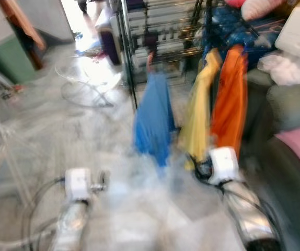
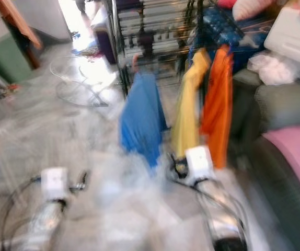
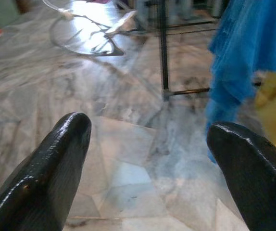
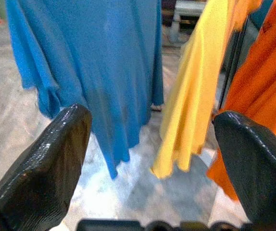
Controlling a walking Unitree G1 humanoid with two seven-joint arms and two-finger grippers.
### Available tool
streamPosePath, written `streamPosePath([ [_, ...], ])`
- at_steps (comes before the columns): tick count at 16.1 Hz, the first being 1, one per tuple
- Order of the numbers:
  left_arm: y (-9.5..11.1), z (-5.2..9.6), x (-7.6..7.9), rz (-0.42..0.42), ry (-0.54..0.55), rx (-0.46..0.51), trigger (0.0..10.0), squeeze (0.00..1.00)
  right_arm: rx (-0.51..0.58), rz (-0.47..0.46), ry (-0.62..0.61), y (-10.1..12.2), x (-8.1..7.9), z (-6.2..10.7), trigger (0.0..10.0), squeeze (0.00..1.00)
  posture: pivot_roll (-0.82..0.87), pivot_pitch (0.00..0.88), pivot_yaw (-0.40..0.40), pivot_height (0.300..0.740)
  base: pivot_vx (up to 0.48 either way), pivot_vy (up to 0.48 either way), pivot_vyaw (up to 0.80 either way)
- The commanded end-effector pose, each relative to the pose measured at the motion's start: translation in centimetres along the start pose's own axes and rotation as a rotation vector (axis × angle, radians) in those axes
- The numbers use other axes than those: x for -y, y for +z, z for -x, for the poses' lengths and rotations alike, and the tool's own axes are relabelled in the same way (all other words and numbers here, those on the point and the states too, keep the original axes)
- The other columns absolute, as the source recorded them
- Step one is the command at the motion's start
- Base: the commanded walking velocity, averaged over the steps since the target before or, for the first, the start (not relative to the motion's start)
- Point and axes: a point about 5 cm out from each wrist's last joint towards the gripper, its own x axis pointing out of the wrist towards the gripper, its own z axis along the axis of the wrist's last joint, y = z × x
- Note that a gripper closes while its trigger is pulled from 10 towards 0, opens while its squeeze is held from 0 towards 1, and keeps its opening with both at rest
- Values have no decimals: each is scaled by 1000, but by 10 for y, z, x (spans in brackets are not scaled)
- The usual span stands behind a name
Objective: Hang hanger
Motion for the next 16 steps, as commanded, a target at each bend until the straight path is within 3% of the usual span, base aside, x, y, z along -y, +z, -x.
streamPosePath([
  [1, -3, 3, -13, -31, 32, -12, 10000, 0, 40, 9, 38, 8, -11, -4, 10000, 0, -176, 0, 132, 740, 0, 0, 0],
  [3, -9, 5, -16, -25, 44, -30, 10000, 0, 39, 20, 54, 7, -13, -4, 10000, 0, -174, 0, 130, 740, 0, 0, 0],
  [6, -24, 12, -25, -39, 84, -95, 10000, 0, 37, 27, 79, 6, -17, -4, 10000, 0, -168, 0, 123, 740, 0, 0, 717],
  [11, -46, 22, -42, -52, 141, -212, 10000, 0, -13, 34, 111, -6, -24, -9, 10000, 0, -139, 0, 92, 740, 0, 0, 0],
  [16, -79, 40, -43, -13, 160, -412, 10000, 0, -198, -22, 128, -38, -38, -15, 10000, 0, -113, 0, 42, 740, 0, 0, 0],
])
